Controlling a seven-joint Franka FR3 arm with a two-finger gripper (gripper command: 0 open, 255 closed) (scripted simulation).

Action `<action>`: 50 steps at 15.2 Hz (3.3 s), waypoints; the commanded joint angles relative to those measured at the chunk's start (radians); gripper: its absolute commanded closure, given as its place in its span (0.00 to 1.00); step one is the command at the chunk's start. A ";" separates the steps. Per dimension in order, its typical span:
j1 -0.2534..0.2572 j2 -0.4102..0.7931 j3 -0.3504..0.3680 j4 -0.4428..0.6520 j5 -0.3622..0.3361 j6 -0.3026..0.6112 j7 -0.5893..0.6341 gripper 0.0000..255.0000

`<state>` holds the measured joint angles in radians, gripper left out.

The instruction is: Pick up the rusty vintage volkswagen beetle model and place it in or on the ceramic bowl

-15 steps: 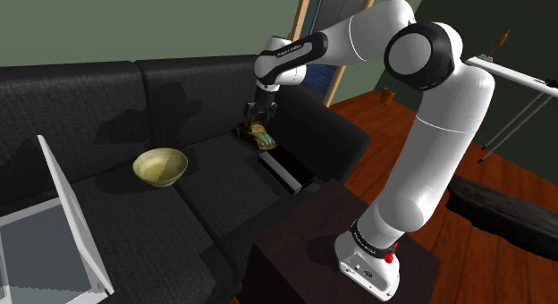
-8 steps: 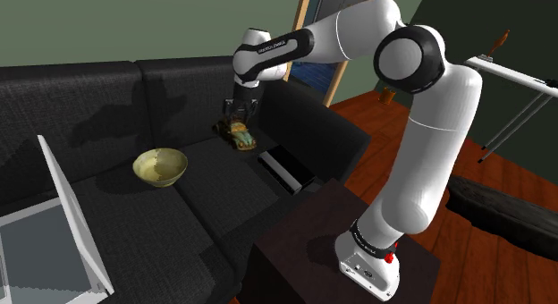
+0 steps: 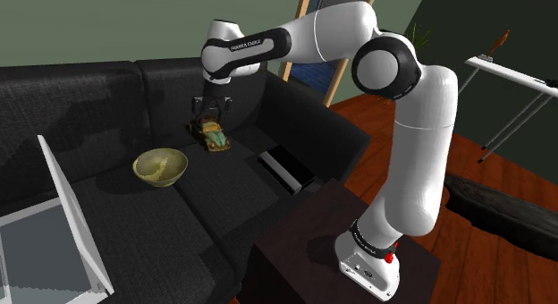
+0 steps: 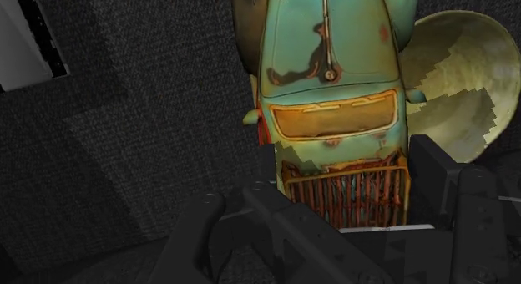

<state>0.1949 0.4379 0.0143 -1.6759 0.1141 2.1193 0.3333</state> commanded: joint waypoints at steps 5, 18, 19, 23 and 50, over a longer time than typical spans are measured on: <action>0.075 0.140 0.020 0.253 -0.022 -0.102 0.112 1.00; 0.163 0.414 0.033 0.660 -0.046 -0.224 0.220 1.00; 0.163 0.417 0.033 0.652 -0.046 -0.213 0.220 1.00; 0.163 0.431 0.033 0.622 -0.045 -0.170 0.216 1.00; 0.158 0.438 0.033 0.595 -0.044 -0.136 0.208 0.00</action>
<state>0.3549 0.8875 0.0471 -1.0979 0.0702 2.0127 0.5410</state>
